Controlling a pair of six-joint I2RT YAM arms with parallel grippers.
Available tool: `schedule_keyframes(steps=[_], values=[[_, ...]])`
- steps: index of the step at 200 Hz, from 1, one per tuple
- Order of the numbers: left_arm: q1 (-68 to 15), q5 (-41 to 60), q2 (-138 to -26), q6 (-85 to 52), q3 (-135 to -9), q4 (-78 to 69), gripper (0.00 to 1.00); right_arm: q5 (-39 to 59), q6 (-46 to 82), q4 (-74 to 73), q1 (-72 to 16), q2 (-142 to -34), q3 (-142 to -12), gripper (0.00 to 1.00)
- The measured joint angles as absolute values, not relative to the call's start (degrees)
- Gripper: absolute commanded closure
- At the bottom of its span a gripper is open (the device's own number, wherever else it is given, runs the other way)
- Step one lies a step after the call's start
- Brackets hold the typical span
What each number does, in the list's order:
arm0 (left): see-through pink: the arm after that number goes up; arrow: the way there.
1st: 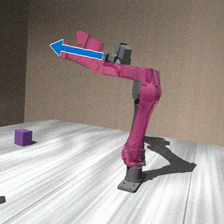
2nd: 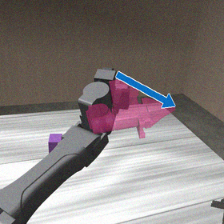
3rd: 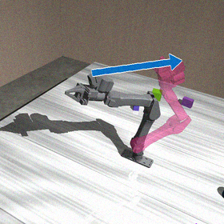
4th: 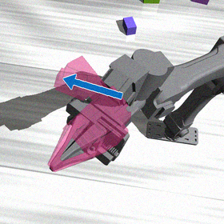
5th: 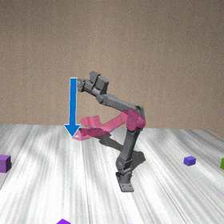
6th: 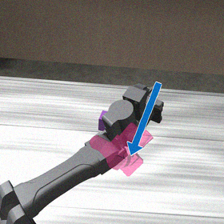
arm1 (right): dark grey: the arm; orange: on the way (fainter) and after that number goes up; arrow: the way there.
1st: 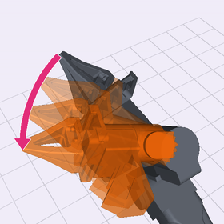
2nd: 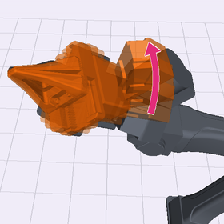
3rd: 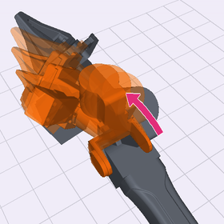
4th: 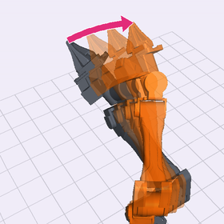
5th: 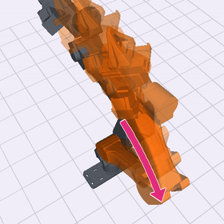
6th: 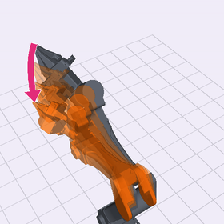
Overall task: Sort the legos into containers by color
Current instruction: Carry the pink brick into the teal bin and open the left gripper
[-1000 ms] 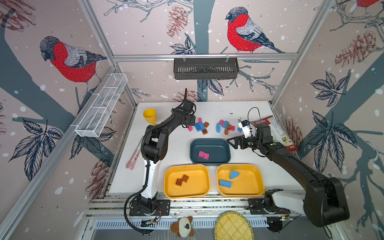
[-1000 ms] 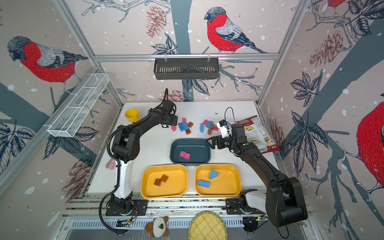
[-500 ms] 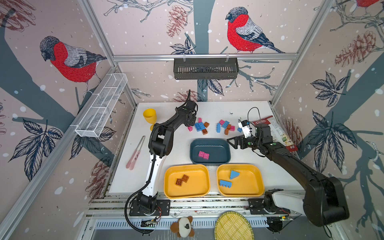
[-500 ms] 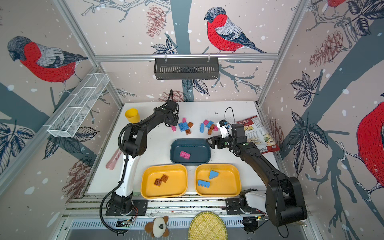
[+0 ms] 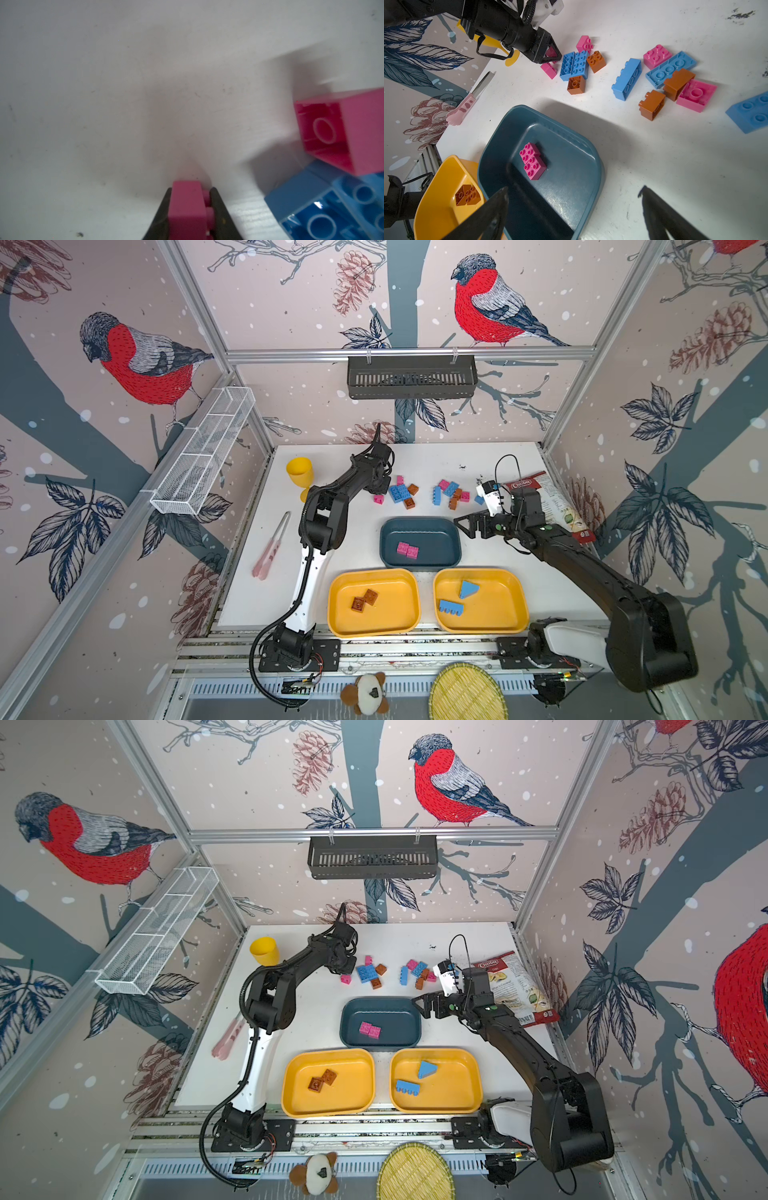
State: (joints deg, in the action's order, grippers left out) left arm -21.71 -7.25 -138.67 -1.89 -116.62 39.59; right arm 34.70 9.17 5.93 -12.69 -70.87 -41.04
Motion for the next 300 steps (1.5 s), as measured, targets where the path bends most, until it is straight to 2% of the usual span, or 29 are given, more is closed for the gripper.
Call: schedule_keyframes(steps=[47, 77, 157, 206, 217, 272, 300], values=[[-21.54, -6.63, -137.64, -1.67, -117.56, 41.65, 0.82, 34.72, 9.02, 5.91, -12.58, -70.96, -41.25, 0.01], [-21.93, -4.03, -131.46, -2.90, -115.20, 43.16, 0.82, 34.72, 9.02, 5.93, -12.58, -71.07, -41.47, 0.00], [-32.05, 8.51, -106.69, -5.80, -93.43, 43.66, 0.82, 34.76, 8.23, 6.20, -11.18, -70.96, -42.11, 0.01], [-36.18, 14.92, -98.76, -9.65, -79.50, 41.23, 0.81, 34.98, 7.33, 7.25, -10.68, -70.15, -42.44, 0.01], [-36.71, 15.38, -98.70, -10.74, -77.62, 40.56, 0.78, 35.09, 7.31, 7.27, -10.68, -70.04, -42.44, 0.00], [-36.86, 13.82, -100.27, -12.10, -77.36, 39.62, 0.43, 35.40, 7.31, 7.42, -10.68, -68.95, -42.33, 0.01], [-36.21, 9.80, -101.51, -11.55, -82.21, 40.86, 0.39, 35.42, 7.31, 7.42, -10.68, -68.60, -42.04, 0.00]])
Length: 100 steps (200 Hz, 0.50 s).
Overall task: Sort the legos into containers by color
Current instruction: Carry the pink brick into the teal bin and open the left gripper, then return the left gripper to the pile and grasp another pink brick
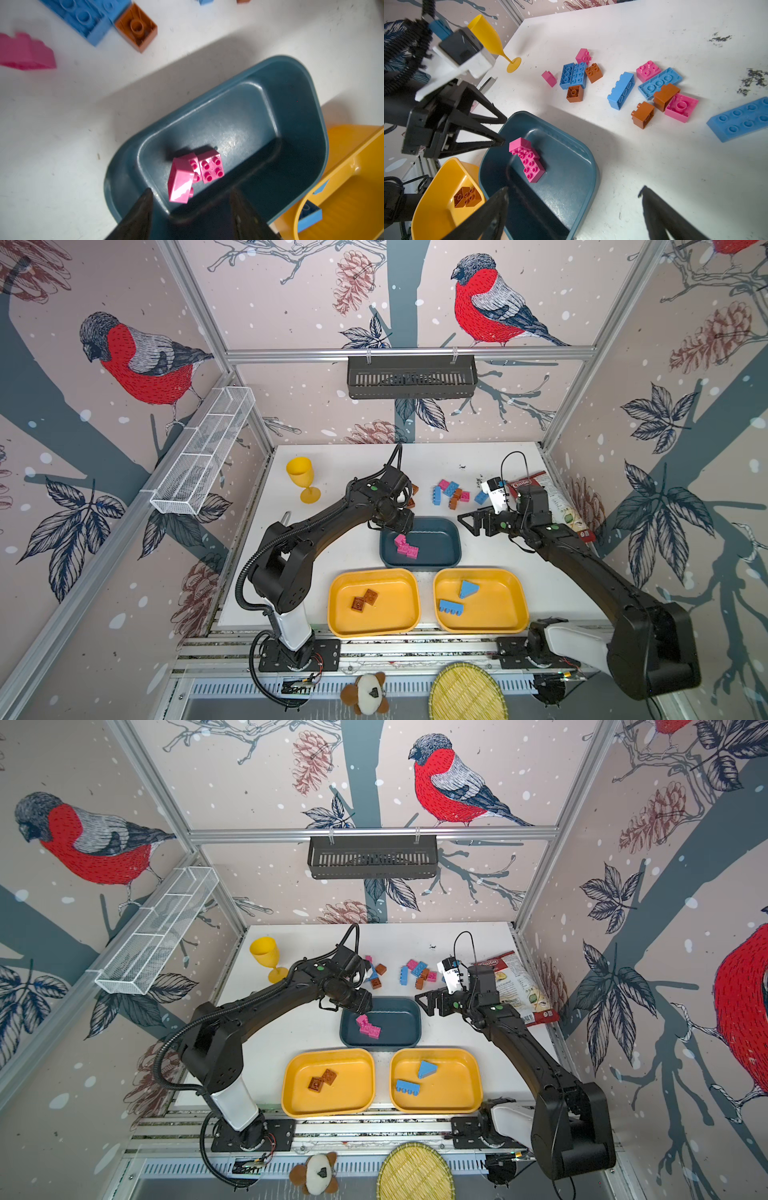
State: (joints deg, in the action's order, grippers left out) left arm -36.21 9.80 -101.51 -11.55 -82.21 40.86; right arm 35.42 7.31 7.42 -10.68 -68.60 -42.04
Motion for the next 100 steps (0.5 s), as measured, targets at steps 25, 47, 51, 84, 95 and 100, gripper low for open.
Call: schedule_keyframes(steps=[25, 47, 51, 84, 95, 100], values=[[-33.74, 5.37, -104.79, -10.92, -87.81, 41.43, 0.38, 35.51, 7.33, 7.35, -10.68, -68.60, -41.98, 0.01], [-30.24, 2.11, -108.33, -11.77, -91.53, 41.01, 0.37, 35.59, 7.33, 7.20, -10.68, -68.69, -42.00, 0.00], [-29.47, 1.52, -108.92, -12.23, -91.92, 40.95, 0.37, 35.59, 7.33, 7.20, -10.68, -68.73, -42.00, 0.01], [-26.24, -1.56, -113.34, -17.06, -93.84, 38.54, 0.35, 35.62, 7.33, 7.14, -10.68, -69.10, -42.15, 0.00], [-25.67, -1.72, -114.87, -19.31, -94.24, 37.28, 0.35, 35.62, 7.33, 7.03, -10.68, -69.25, -42.15, 0.01], [-25.32, -1.89, -115.63, -20.53, -94.26, 36.40, 0.35, 35.64, 7.33, 6.96, -10.68, -69.34, -42.15, 0.00]])
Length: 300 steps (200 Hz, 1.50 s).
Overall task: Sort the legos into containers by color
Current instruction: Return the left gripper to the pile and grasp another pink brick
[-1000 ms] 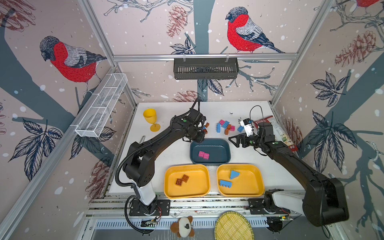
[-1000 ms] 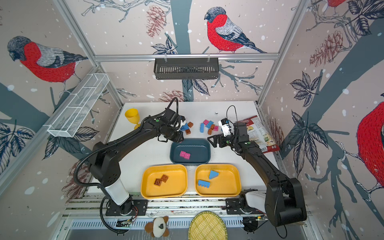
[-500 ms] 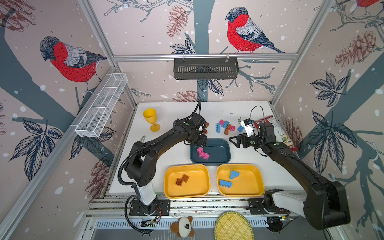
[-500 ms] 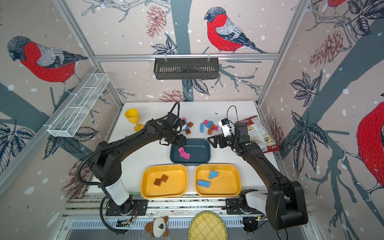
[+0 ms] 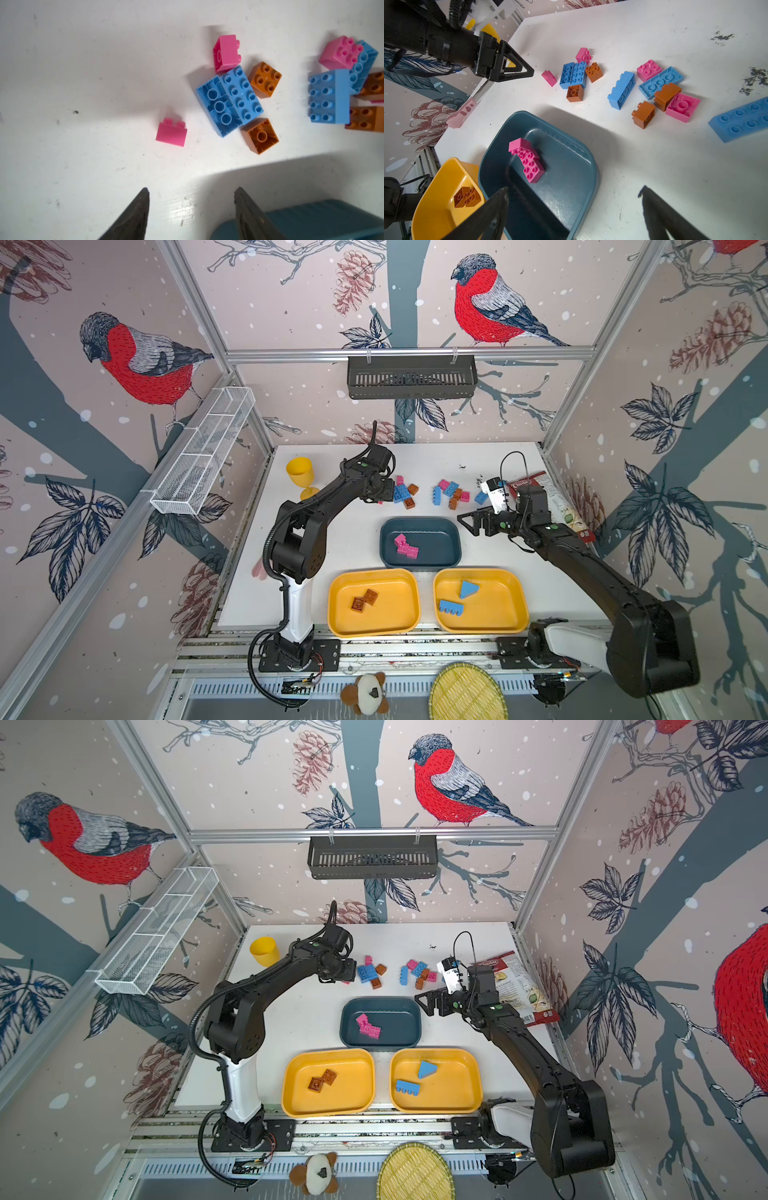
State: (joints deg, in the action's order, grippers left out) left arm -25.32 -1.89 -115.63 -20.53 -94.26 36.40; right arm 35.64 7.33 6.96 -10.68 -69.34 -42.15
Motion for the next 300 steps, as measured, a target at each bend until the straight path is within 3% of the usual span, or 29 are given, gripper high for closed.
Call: schedule_keyframes(steps=[120, 229, 300], values=[[-24.05, -8.10, -124.22, -48.42, -91.72, 24.69, 0.43, 36.56, 7.31, 5.78, -10.09, -71.31, -42.06, 0.00], [-27.14, -14.17, -125.84, -52.25, -94.59, 28.86, 0.70, 38.13, 7.29, 5.52, -9.43, -71.44, -41.45, 0.01], [-27.35, -14.70, -125.32, -49.06, -93.86, 29.41, 0.56, 38.61, 7.29, 5.48, -9.34, -71.44, -41.45, 0.00]])
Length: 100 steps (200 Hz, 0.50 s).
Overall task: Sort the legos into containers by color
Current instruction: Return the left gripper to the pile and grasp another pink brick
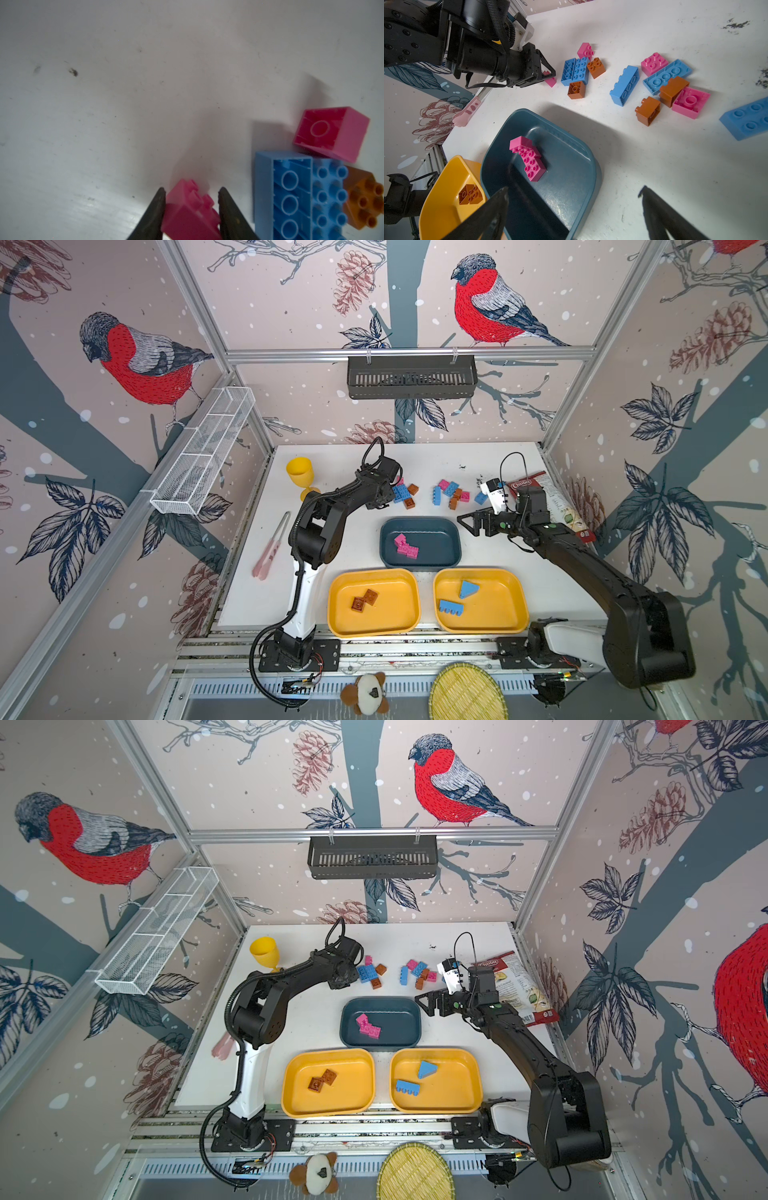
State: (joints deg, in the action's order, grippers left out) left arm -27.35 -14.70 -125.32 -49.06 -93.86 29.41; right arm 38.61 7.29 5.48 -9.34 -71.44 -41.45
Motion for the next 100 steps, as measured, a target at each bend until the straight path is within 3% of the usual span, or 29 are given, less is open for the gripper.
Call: schedule_keyframes(steps=[64, 100], values=[[-27.35, -13.74, -122.23, -49.01, -90.83, 31.18, 0.44, 38.76, 7.29, 5.45, -9.34, -71.44, -41.45, 0.01], [-27.35, -13.45, -120.68, -49.12, -89.60, 31.35, 0.43, 38.79, 7.29, 5.26, -9.34, -71.44, -41.23, 0.00]])
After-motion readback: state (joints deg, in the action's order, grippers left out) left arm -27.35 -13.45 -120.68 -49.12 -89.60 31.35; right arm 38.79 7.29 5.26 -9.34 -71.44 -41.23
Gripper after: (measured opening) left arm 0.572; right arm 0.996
